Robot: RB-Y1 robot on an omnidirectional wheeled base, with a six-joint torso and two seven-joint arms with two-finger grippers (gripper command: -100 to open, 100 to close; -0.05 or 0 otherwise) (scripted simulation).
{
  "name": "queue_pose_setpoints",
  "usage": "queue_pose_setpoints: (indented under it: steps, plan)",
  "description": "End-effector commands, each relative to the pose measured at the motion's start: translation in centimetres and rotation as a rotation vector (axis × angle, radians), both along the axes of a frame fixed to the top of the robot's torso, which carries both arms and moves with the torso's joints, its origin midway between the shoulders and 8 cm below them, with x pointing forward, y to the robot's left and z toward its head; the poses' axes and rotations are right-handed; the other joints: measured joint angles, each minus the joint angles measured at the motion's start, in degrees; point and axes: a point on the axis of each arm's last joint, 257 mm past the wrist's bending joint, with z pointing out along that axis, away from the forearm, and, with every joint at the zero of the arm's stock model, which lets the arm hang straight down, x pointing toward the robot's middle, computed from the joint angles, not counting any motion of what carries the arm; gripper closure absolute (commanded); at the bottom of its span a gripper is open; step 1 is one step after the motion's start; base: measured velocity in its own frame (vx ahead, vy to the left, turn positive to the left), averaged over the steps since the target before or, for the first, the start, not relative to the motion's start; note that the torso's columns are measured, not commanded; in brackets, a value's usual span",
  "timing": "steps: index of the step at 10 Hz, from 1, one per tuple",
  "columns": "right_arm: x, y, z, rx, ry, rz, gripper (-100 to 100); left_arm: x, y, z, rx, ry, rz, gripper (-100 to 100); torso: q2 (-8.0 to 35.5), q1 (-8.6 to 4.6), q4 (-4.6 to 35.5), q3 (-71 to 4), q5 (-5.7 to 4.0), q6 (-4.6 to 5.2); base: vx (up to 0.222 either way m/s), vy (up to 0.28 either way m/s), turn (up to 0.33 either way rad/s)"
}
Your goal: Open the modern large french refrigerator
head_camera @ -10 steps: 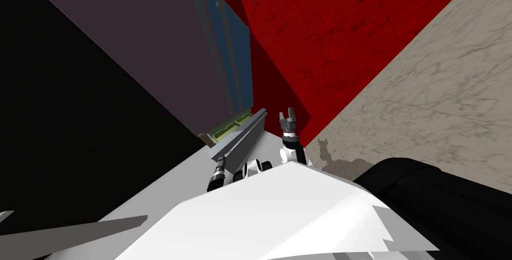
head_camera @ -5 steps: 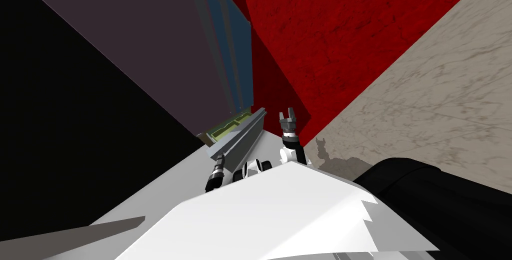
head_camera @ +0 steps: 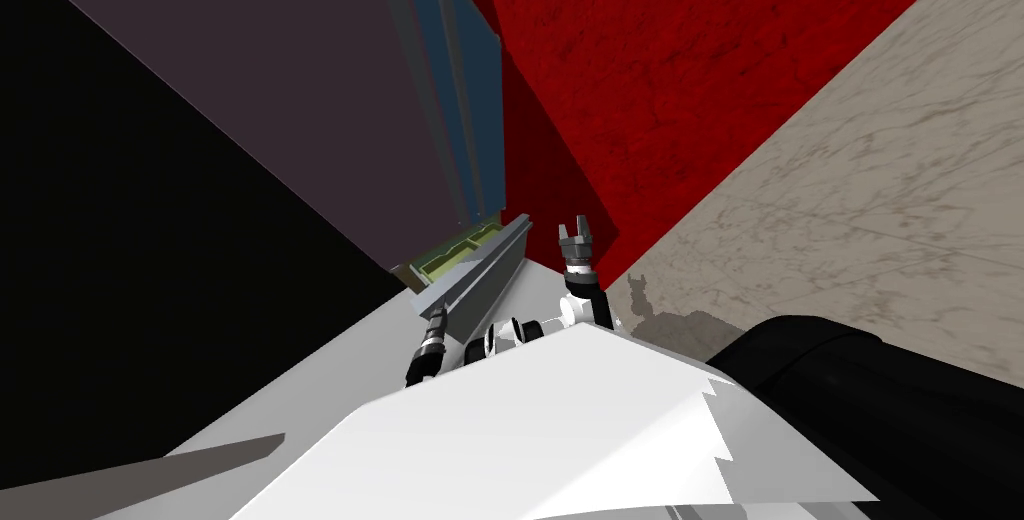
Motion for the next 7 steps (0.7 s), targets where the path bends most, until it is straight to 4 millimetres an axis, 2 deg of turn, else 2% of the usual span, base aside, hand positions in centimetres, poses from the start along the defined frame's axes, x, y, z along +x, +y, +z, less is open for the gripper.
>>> queue_pose_setpoints:
  steps: [1,2,7]
  plan:
    - [0.0,0.0,0.0,0.000,0.000,0.000,0,0.1,0.0,0.1,0.001,0.001,0.002,-100,0.03,-0.03,0.03,0.03,0.01,0.04,0.006,0.003,-0.009]
    - [0.0,0.0,0.0,0.000,0.000,0.000,0,0.0,-0.1,-0.2,0.001,0.008,0.002,0,-0.08,0.02,-0.16,0.02,0.11,0.04,0.007,-0.002,-0.013]
    - [0.0,0.0,0.0,0.000,0.000,0.000,0,-0.4,-0.2,-1.1,-0.005,0.032,0.003,0,-0.59,0.33,-0.53,-0.19,0.37,0.09,0.000,0.000,0.000]
